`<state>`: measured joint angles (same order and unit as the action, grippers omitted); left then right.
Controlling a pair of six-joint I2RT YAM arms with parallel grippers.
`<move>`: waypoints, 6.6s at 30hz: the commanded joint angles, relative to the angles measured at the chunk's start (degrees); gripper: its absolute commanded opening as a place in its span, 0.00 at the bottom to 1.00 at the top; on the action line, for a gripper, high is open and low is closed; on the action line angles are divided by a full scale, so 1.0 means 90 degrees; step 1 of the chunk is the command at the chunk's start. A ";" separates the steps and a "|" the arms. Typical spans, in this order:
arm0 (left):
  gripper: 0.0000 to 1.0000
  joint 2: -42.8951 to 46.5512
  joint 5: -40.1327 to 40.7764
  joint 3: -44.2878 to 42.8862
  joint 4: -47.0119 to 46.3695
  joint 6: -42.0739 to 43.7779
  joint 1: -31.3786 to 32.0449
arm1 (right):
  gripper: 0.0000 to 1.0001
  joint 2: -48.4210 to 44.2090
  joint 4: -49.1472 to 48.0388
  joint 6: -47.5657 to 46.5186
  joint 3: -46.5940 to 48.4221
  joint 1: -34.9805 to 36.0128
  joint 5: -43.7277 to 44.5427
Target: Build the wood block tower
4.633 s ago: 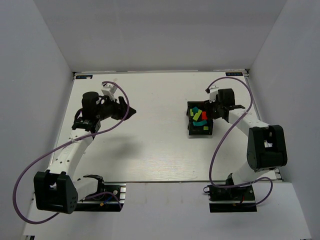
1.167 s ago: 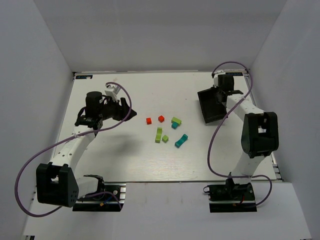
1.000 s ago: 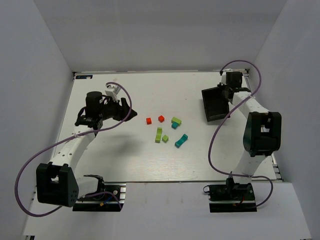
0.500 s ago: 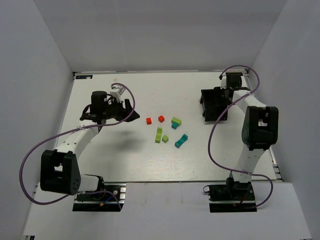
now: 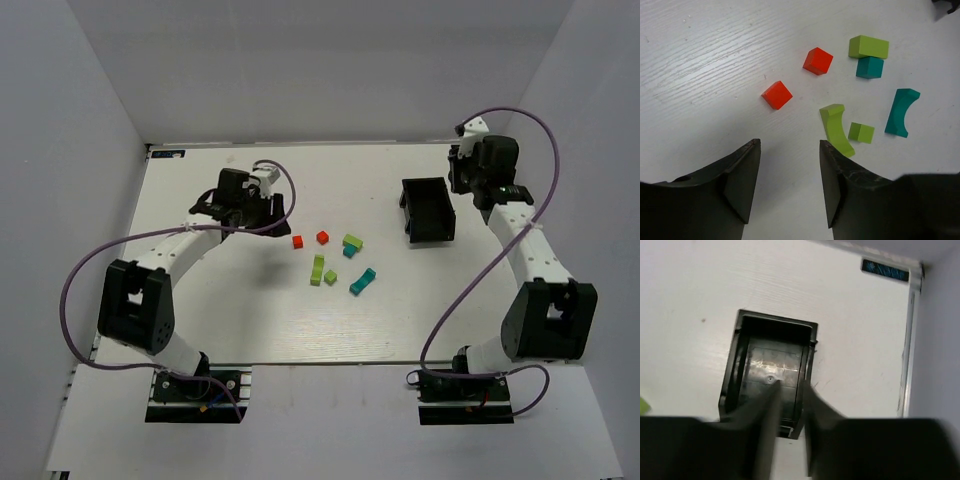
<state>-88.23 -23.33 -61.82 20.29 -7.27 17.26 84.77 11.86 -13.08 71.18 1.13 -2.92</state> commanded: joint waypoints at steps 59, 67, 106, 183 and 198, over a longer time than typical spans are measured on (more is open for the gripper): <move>0.69 -0.0968 0.2309 -0.0504 0.1310 0.0388 0.2780 | 0.62 -0.1460 0.0841 -0.5441 -0.2821 0.3420 -0.2440; 0.69 -0.1446 0.2242 -0.0748 0.1310 0.0319 0.2984 | 0.68 -0.1655 0.0753 -0.5265 -0.2860 0.3410 -0.2263; 0.42 -0.2238 0.3579 -0.1109 0.1612 -0.0130 0.3249 | 0.69 -0.2017 0.0724 -0.5158 -0.3026 0.3391 -0.2322; 0.00 -0.2492 0.0902 -0.1930 0.2638 0.7555 0.1432 | 0.68 -0.2964 0.0919 -0.5627 -0.3485 0.3361 -0.2703; 0.00 -0.3107 0.1225 -0.2389 0.2305 0.7672 0.1432 | 0.68 -0.2896 0.0938 -0.5646 -0.3524 0.3371 -0.2684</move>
<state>-115.83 -11.97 -82.30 40.66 60.31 30.41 58.54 20.14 -63.46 40.32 31.31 -26.30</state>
